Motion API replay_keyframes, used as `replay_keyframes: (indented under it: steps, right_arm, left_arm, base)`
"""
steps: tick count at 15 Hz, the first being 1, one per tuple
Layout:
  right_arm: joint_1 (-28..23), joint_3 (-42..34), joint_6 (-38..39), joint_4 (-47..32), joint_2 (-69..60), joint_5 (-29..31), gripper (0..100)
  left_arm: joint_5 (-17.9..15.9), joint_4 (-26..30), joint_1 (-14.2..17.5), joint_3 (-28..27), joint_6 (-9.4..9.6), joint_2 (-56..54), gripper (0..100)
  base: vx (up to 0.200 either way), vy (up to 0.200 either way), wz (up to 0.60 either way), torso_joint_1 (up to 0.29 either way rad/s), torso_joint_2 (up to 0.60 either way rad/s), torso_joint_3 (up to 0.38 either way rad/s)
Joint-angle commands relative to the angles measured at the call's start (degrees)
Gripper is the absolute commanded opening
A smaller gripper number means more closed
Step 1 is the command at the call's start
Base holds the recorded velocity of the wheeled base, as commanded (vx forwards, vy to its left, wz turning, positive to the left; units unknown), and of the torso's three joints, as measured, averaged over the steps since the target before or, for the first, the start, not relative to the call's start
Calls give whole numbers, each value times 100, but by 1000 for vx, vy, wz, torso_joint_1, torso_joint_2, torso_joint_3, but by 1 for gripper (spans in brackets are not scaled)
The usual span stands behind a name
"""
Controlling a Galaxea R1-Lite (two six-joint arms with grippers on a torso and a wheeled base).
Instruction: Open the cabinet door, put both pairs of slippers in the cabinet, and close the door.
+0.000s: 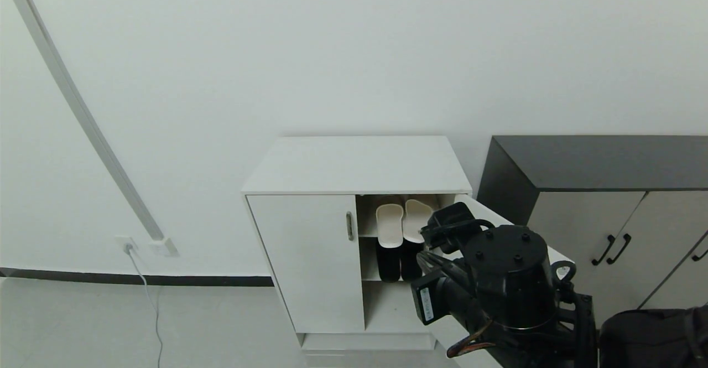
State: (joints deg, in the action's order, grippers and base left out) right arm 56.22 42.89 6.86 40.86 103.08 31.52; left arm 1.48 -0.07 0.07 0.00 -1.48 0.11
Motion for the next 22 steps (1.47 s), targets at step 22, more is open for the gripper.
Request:
replay_keyframes:
  steps: [22]
  right_arm:
    - [-15, -193, -159, 229, 89, -50, 0]
  left_arm:
    - [11, -1, 1, 0, -2, -2, 0]
  base:
    - [0, 0, -191, 41, -82, -44]
